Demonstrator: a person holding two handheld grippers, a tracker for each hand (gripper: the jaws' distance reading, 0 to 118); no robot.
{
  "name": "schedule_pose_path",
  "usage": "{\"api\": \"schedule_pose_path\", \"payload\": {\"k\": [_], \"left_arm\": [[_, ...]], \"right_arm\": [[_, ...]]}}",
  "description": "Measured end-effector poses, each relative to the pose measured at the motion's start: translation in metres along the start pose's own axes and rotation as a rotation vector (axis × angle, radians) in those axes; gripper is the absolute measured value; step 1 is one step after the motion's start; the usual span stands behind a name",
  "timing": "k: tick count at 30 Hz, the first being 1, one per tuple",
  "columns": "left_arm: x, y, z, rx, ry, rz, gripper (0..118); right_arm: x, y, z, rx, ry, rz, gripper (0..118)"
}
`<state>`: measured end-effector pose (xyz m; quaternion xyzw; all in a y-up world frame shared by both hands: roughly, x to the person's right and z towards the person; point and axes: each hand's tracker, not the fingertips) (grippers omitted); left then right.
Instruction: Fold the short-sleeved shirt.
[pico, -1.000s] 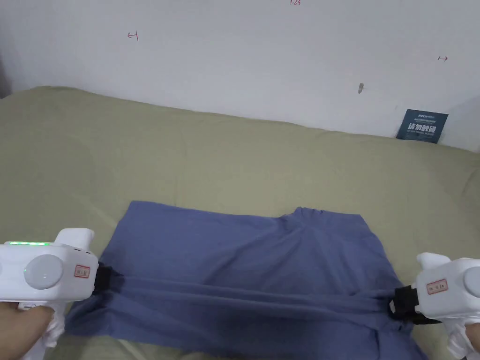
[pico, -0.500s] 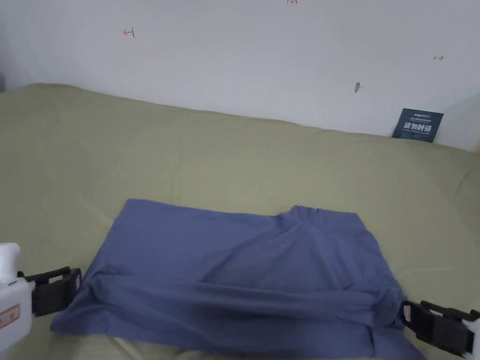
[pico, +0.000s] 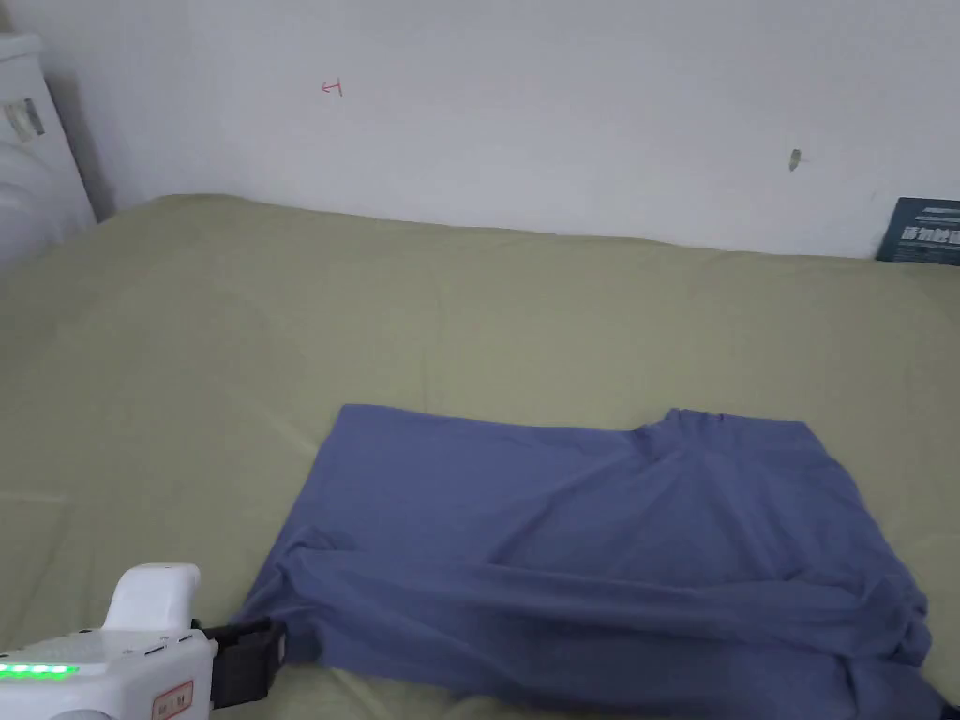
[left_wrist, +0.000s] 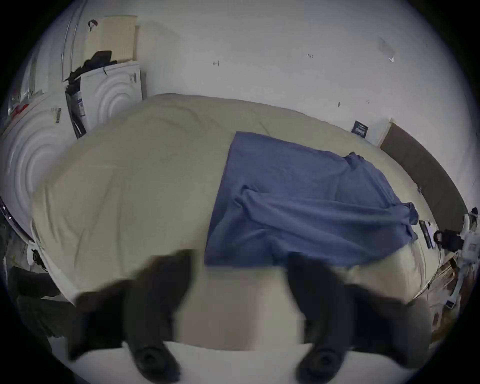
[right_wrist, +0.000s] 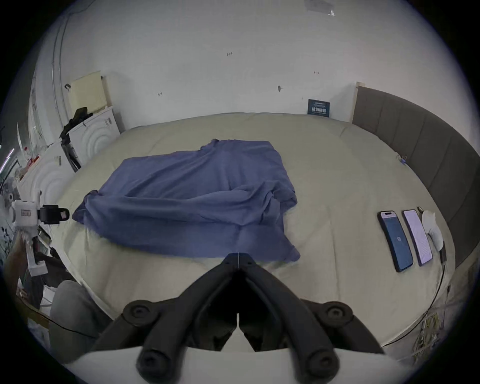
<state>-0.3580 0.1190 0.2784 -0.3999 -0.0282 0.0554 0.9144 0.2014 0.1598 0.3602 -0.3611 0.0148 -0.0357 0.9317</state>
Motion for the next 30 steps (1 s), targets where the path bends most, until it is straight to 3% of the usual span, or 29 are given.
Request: {"api": "schedule_pose_path", "payload": {"k": [5,6,7,8,9,10,11,12,13,15,16,17,20,23,24,25,26,30], "left_arm": [[-0.006,0.016,-0.048,-0.059,-0.014,0.035,96],[-0.002,0.018,-0.051,-0.078,0.009,0.040,88],[-0.005,0.019,-0.058,-0.115,0.009,0.044,64],[-0.008,0.019,-0.064,-0.144,0.010,0.066,31],[-0.011,0.019,-0.066,-0.155,0.010,0.103,31],[-0.003,0.019,-0.057,-0.137,0.088,0.110,23],[-0.008,0.019,-0.056,-0.120,0.052,0.116,13],[-0.015,0.019,-0.057,-0.122,-0.086,0.180,8],[-0.016,0.019,-0.058,-0.138,-0.057,0.195,8],[-0.005,0.021,-0.052,-0.138,-0.028,0.143,8],[-0.003,0.020,-0.052,-0.139,-0.020,0.117,8],[-0.001,0.020,-0.052,-0.139,-0.015,0.104,8],[0.005,0.024,-0.049,-0.144,-0.006,0.096,8],[0.009,0.027,-0.047,-0.154,0.003,0.085,8],[0.010,0.029,-0.045,-0.157,0.006,0.078,8],[0.012,0.030,-0.042,-0.162,0.011,0.065,8],[0.012,0.032,-0.044,-0.162,0.017,0.050,8],[0.021,0.038,-0.033,-0.149,0.023,-0.027,7]], "right_arm": [[0.022,0.002,-0.009,-0.023,-0.021,-0.033,0],[0.025,0.004,-0.011,-0.024,-0.024,-0.036,0],[0.032,0.004,-0.013,-0.028,-0.019,-0.042,0],[0.037,0.008,-0.018,-0.042,-0.021,-0.050,0],[0.041,0.012,-0.024,-0.059,-0.034,-0.056,0],[0.046,0.016,-0.030,-0.083,-0.045,-0.058,0],[0.052,0.018,-0.037,-0.122,-0.037,-0.057,0],[0.057,0.023,-0.046,-0.161,-0.035,-0.063,9],[0.061,0.028,-0.056,-0.207,-0.015,-0.068,31],[0.064,0.032,-0.077,-0.286,0.033,-0.052,97],[0.063,0.034,-0.088,-0.299,0.034,-0.039,101],[0.063,0.038,-0.097,-0.292,0.030,-0.039,96],[0.063,0.044,-0.127,-0.374,0.018,-0.084,96],[0.062,0.044,-0.145,-0.472,-0.045,-0.092,78],[0.060,0.048,-0.139,-0.442,-0.045,-0.083,58],[0.057,0.052,-0.130,-0.423,-0.074,-0.066,13],[0.056,0.054,-0.125,-0.401,-0.073,-0.030,5],[0.045,0.056,-0.093,-0.366,-0.038,-0.050,5]]}}
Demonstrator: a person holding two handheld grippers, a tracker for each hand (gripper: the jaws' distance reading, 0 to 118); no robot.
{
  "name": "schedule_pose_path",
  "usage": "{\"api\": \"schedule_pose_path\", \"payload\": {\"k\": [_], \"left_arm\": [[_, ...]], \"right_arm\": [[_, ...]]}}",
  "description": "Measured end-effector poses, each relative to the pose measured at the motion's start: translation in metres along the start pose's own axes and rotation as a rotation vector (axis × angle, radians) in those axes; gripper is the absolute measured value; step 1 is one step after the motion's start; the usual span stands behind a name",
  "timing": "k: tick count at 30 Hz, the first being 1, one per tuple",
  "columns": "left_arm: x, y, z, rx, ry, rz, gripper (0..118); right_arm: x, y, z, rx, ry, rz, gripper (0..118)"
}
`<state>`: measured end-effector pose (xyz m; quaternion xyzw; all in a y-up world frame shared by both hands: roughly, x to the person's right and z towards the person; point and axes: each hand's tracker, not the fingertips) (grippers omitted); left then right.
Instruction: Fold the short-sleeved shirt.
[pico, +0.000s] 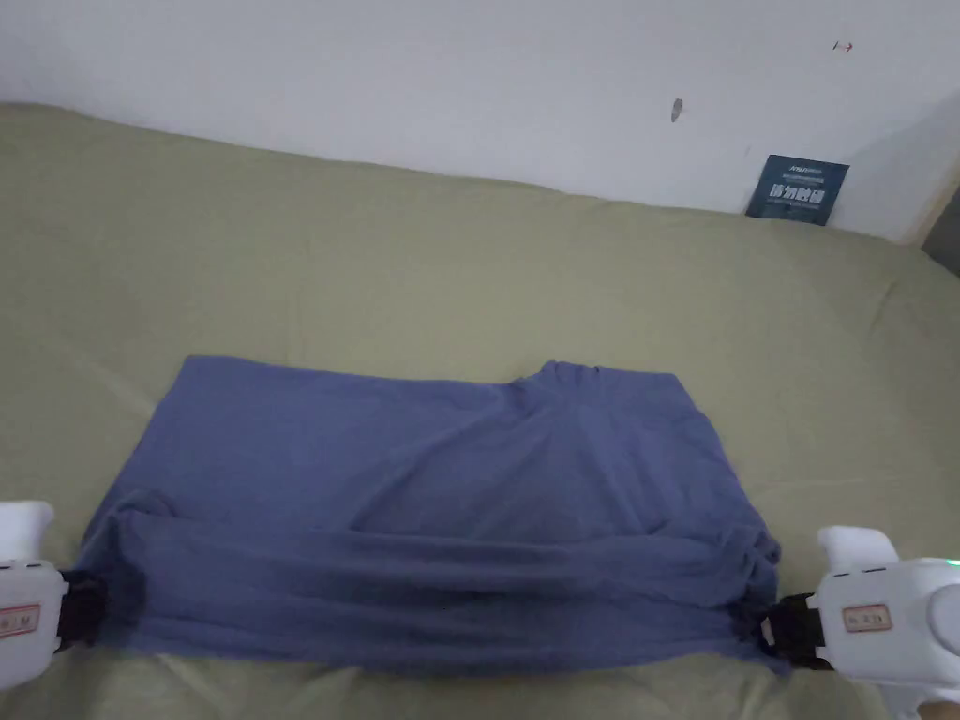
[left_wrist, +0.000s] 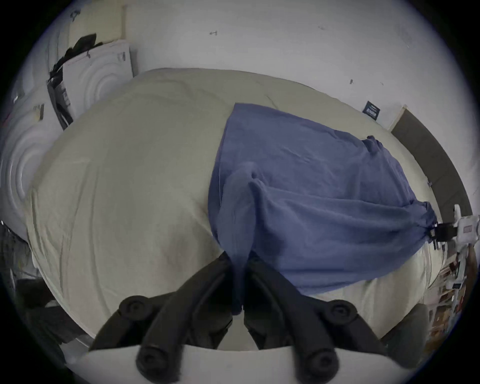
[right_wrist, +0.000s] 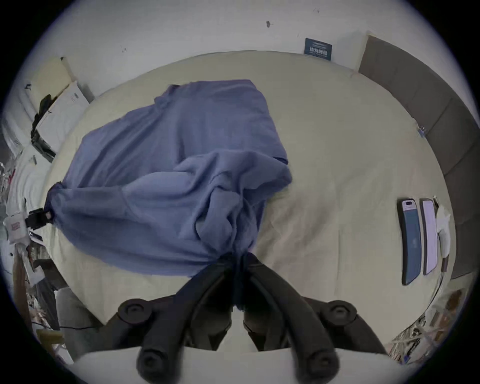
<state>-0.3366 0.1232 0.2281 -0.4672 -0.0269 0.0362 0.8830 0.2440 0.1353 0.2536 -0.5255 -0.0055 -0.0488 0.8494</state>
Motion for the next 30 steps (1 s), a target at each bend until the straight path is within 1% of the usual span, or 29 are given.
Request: {"api": "schedule_pose_path", "payload": {"k": [1,3,8,10,12,14,16,19,20,21,23,25,27,29,30], "left_arm": [[-0.001,0.001,0.005,0.001,-0.006,-0.006,7],[-0.003,0.002,0.019,0.013,-0.022,-0.002,7],[-0.012,-0.002,0.045,0.022,-0.078,-0.001,6],[-0.016,-0.007,0.055,0.020,-0.092,0.001,7],[-0.021,-0.016,0.061,0.018,-0.075,-0.001,7],[-0.029,-0.027,0.066,-0.002,-0.076,0.009,7],[-0.033,-0.041,0.069,-0.022,-0.090,0.012,7],[-0.036,-0.066,0.064,-0.063,-0.089,-0.002,6],[-0.037,-0.073,0.059,-0.079,-0.083,0.000,6],[-0.038,-0.082,0.053,-0.097,-0.073,0.007,7],[-0.043,-0.098,0.041,-0.143,-0.080,0.043,6],[-0.046,-0.106,0.041,-0.092,-0.099,0.092,6],[-0.048,-0.102,0.046,-0.090,-0.102,0.094,7],[-0.047,-0.100,0.050,-0.088,-0.102,0.083,8],[-0.046,-0.099,0.054,-0.083,-0.104,0.072,14]], "right_arm": [[0.003,-0.002,0.007,0.012,0.005,0.012,5],[0.003,-0.008,0.024,0.030,0.022,0.010,5],[0.010,-0.027,0.063,0.061,0.111,-0.041,5],[0.010,-0.037,0.079,0.049,0.115,-0.037,5],[0.013,-0.049,0.090,0.048,0.108,-0.037,5],[0.020,-0.063,0.100,0.032,0.126,-0.066,5],[0.022,-0.080,0.107,0.030,0.131,-0.072,5],[0.023,-0.105,0.097,-0.034,0.113,-0.069,5],[0.024,-0.113,0.090,-0.069,0.107,-0.054,5],[0.028,-0.120,0.078,-0.112,0.100,-0.058,5],[0.035,-0.134,0.061,-0.164,0.119,-0.133,5],[0.046,-0.141,0.047,-0.156,0.122,-0.160,5],[0.050,-0.142,0.044,-0.134,0.129,-0.179,5],[0.052,-0.140,0.046,-0.127,0.134,-0.178,6],[0.052,-0.139,0.049,-0.125,0.135,-0.173,14]]}}
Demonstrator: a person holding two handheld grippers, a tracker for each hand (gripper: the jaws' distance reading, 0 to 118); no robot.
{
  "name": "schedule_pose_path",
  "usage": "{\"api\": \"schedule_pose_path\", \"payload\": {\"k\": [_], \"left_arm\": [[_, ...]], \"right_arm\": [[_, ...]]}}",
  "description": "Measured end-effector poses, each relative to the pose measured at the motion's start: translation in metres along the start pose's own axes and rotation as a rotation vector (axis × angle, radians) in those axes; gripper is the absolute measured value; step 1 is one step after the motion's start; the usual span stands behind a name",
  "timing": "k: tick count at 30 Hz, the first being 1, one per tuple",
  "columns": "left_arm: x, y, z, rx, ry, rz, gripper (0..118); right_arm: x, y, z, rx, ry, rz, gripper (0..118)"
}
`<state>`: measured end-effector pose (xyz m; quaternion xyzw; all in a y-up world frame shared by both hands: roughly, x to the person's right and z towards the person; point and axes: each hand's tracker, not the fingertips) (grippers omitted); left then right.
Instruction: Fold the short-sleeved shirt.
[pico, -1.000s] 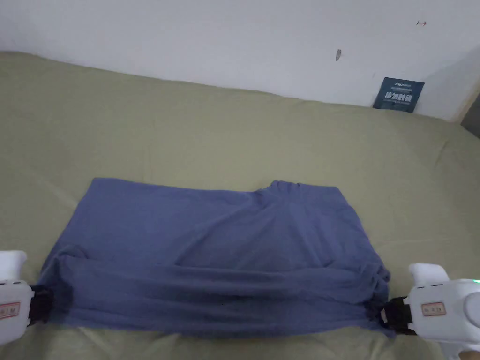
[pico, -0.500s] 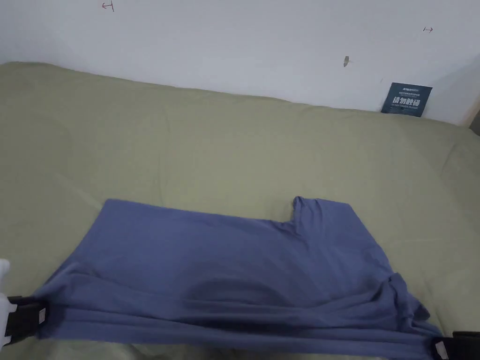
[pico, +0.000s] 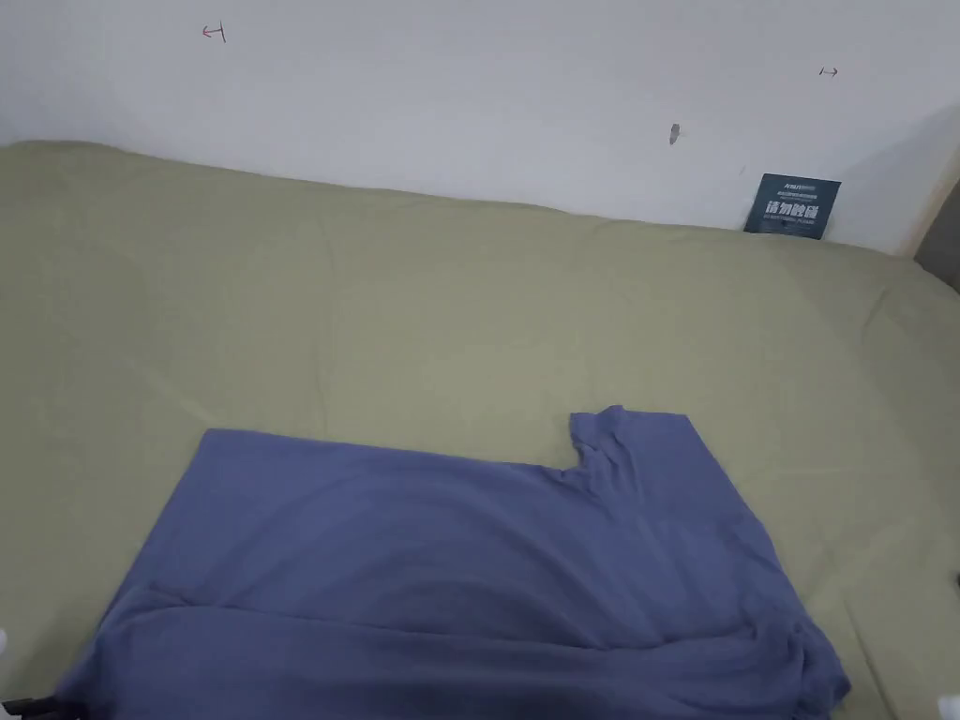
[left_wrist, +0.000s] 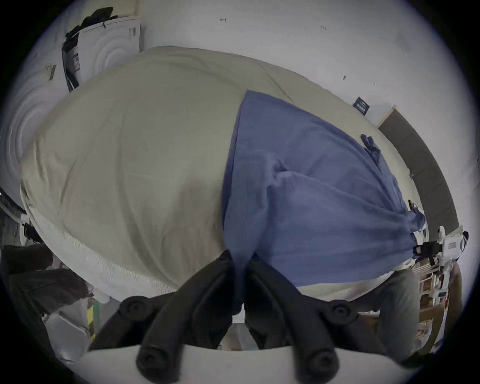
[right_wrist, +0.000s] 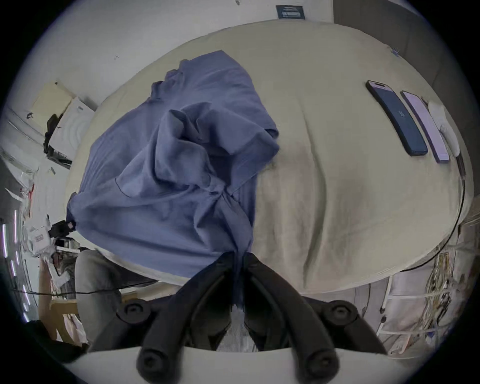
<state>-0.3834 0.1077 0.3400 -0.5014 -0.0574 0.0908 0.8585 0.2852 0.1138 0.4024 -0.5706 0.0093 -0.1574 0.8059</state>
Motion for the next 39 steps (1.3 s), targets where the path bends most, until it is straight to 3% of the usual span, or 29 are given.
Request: {"api": "schedule_pose_path", "payload": {"k": [2,3,4,5,7,10,12,13,14,15,16,17,19,24,25,26,27,28,35,37,39], "left_arm": [[0.004,-0.002,0.014,0.033,0.008,-0.003,41],[0.005,-0.003,0.024,0.064,0.043,-0.020,68],[0.006,-0.005,0.036,0.097,0.078,-0.020,81],[0.008,-0.006,0.046,0.129,0.100,-0.028,84],[0.013,-0.008,0.071,0.223,0.090,-0.032,84],[0.034,-0.006,0.102,0.350,0.076,-0.069,84],[0.050,-0.009,0.111,0.433,0.070,-0.111,83],[0.057,-0.009,0.112,0.447,0.056,-0.132,82],[0.064,-0.009,0.112,0.448,0.054,-0.130,78],[0.070,-0.008,0.110,0.448,0.049,-0.132,57],[0.075,-0.006,0.106,0.448,0.041,-0.149,23],[0.079,-0.001,0.100,0.435,0.036,-0.160,0],[0.087,0.010,0.082,0.406,0.044,-0.204,0],[0.083,0.086,0.034,0.344,0.037,-0.188,1],[0.080,0.108,0.019,0.325,0.035,-0.195,13],[0.077,0.135,0.008,0.292,0.027,-0.195,40],[0.073,0.160,-0.013,0.248,0.034,-0.174,84],[0.069,0.183,-0.036,0.176,0.057,-0.181,100],[0.062,0.271,-0.160,-0.080,0.127,-0.156,99],[0.058,0.273,-0.179,-0.103,0.101,-0.107,80],[0.065,0.268,-0.182,-0.118,0.100,-0.082,75]], "right_arm": [[-0.005,-0.001,0.012,0.020,-0.020,0.021,42],[-0.009,-0.002,0.023,0.049,-0.091,0.060,66],[-0.015,-0.003,0.035,0.089,-0.178,0.101,73],[-0.021,-0.004,0.046,0.129,-0.237,0.143,70],[-0.036,-0.009,0.071,0.250,-0.247,0.208,72],[-0.059,-0.011,0.096,0.414,-0.111,0.211,72],[-0.078,-0.015,0.103,0.484,-0.070,0.215,70],[-0.086,-0.016,0.103,0.496,-0.056,0.219,63],[-0.093,-0.016,0.102,0.496,-0.048,0.225,49],[-0.102,-0.017,0.097,0.495,-0.055,0.231,9],[-0.110,-0.017,0.091,0.501,-0.069,0.245,0],[-0.116,-0.018,0.089,0.529,-0.119,0.258,0],[-0.125,-0.015,0.080,0.474,-0.106,0.305,0],[-0.133,0.000,0.067,0.437,-0.063,0.305,0],[-0.134,0.005,0.066,0.437,-0.065,0.305,0],[-0.133,0.009,0.066,0.440,-0.064,0.305,0],[-0.133,0.014,0.064,0.441,-0.060,0.306,0],[-0.132,0.020,0.063,0.437,-0.058,0.298,0],[-0.109,0.066,0.049,0.405,-0.038,0.240,0],[-0.101,0.092,0.042,0.392,-0.025,0.232,0],[-0.091,0.133,0.029,0.365,-0.010,0.234,0]]}}
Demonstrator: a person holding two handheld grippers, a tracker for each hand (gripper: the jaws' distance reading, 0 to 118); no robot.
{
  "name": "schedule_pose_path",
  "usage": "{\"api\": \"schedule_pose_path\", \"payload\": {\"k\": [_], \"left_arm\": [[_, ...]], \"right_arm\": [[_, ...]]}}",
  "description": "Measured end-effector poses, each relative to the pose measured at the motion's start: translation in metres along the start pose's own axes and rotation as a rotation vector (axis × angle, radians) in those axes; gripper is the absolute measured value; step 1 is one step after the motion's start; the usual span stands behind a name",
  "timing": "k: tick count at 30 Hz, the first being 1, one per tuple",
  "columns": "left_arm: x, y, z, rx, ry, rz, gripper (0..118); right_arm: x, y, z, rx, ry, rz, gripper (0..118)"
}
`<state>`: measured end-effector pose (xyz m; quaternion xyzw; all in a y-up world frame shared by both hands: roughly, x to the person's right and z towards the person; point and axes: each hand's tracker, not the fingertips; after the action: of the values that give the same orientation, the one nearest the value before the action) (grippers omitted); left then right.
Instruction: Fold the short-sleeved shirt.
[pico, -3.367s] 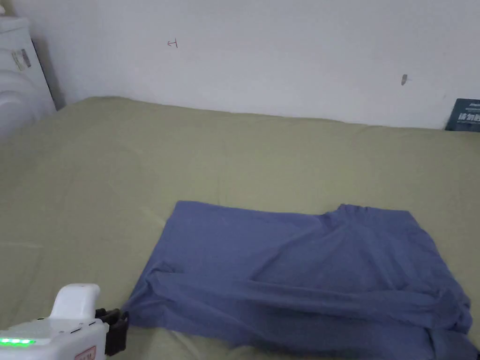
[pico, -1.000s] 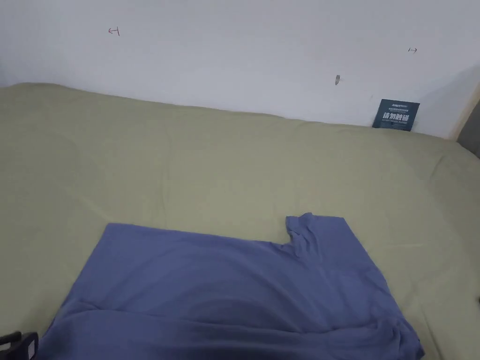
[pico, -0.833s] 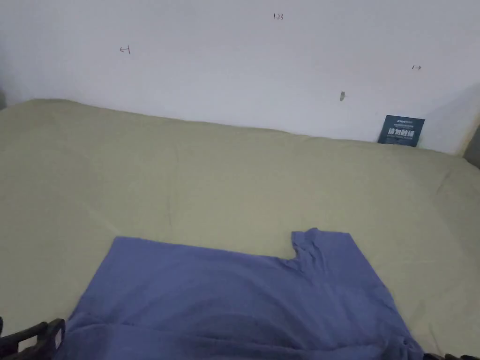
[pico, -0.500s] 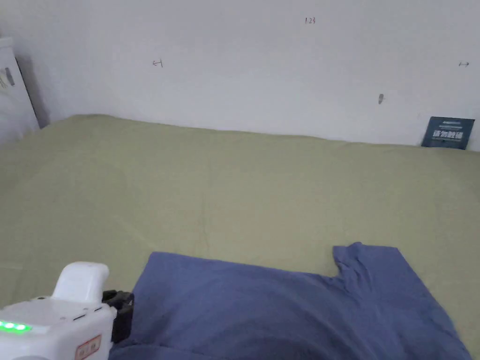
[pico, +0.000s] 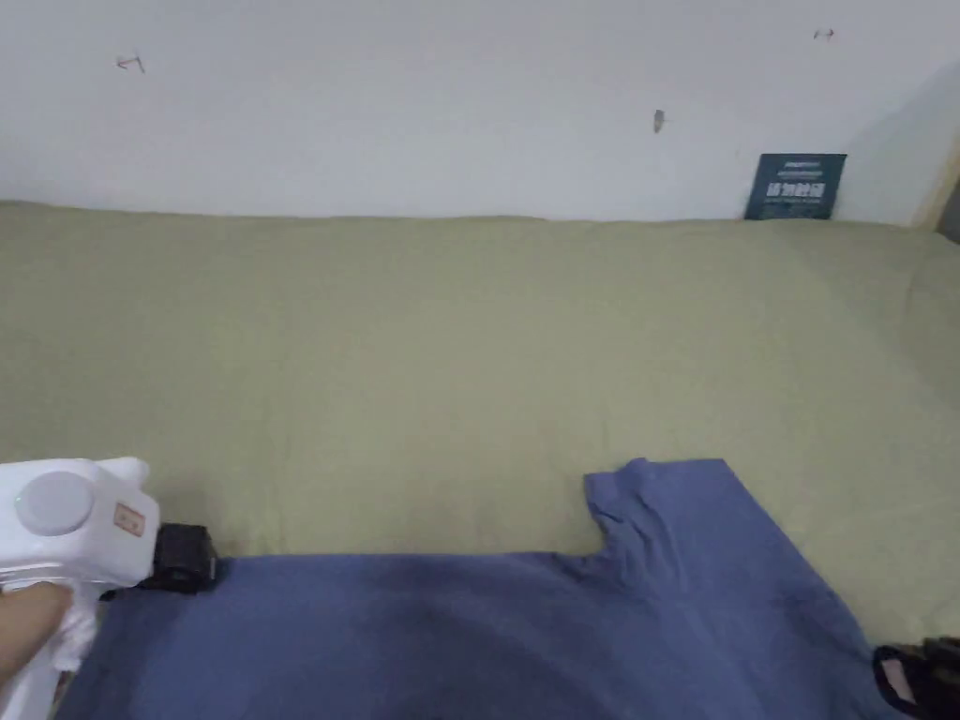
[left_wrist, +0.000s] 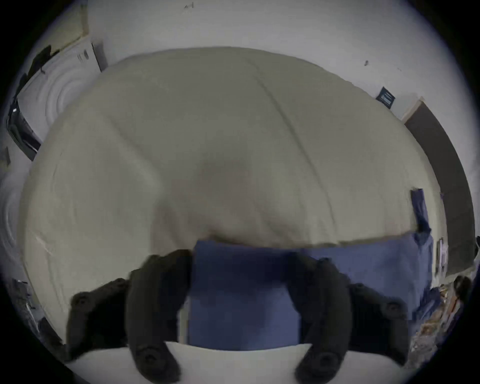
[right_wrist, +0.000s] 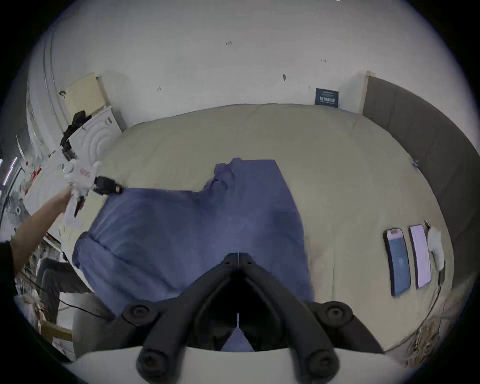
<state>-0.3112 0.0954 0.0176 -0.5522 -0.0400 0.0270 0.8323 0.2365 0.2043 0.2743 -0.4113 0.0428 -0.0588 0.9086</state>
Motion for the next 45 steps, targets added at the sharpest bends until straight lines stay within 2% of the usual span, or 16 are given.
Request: {"api": "schedule_pose_path", "payload": {"k": [3,4,5,6,7,8,10,15,17,18,20,21,24,27,34,45], "left_arm": [[0.008,-0.006,0.013,0.019,0.051,-0.058,69],[0.010,-0.007,0.018,0.026,0.076,-0.098,55],[0.011,-0.009,0.022,0.038,0.094,-0.136,32],[0.010,-0.011,0.026,0.043,0.000,-0.131,5],[0.012,-0.010,0.031,0.040,-0.054,-0.118,5],[0.013,-0.012,0.034,0.041,-0.006,-0.106,5],[0.015,-0.014,0.035,0.032,-0.011,-0.122,5],[0.005,-0.006,0.027,0.000,-0.018,-0.084,5],[0.005,-0.007,0.024,-0.014,-0.020,-0.083,5],[0.005,-0.007,0.022,-0.019,-0.017,-0.089,5],[0.007,-0.005,0.019,-0.021,-0.015,-0.102,5],[0.006,-0.004,0.018,-0.022,-0.013,-0.105,5],[0.006,-0.002,0.023,-0.004,-0.021,-0.079,5],[0.007,-0.005,0.044,0.037,-0.047,-0.098,5],[-0.008,-0.034,0.131,0.120,-0.132,-0.160,5],[-0.036,-0.175,0.217,0.192,-0.133,-0.212,5]], "right_arm": [[0.029,0.052,-0.050,-0.096,-0.011,-0.020,0],[0.038,0.069,-0.071,-0.151,-0.003,-0.019,0],[0.048,0.086,-0.092,-0.217,0.013,-0.032,14],[0.055,0.100,-0.112,-0.287,0.016,-0.034,59],[0.057,0.109,-0.129,-0.330,-0.043,-0.010,96],[0.060,0.116,-0.148,-0.390,-0.059,0.020,110],[0.067,0.128,-0.173,-0.415,-0.103,0.009,101],[0.076,0.120,-0.222,-0.596,-0.137,-0.188,97],[0.071,0.113,-0.224,-0.636,-0.150,-0.168,83],[0.066,0.114,-0.221,-0.605,-0.202,-0.087,79],[0.061,0.114,-0.213,-0.576,-0.181,-0.086,53],[0.059,0.116,-0.209,-0.565,-0.187,-0.085,1],[0.054,0.122,-0.191,-0.487,-0.139,-0.104,0],[0.044,0.127,-0.165,-0.465,-0.114,-0.020,0],[0.020,0.123,-0.060,-0.329,-0.004,0.043,0],[0.011,0.007,0.077,-0.267,0.042,0.059,0]]}}
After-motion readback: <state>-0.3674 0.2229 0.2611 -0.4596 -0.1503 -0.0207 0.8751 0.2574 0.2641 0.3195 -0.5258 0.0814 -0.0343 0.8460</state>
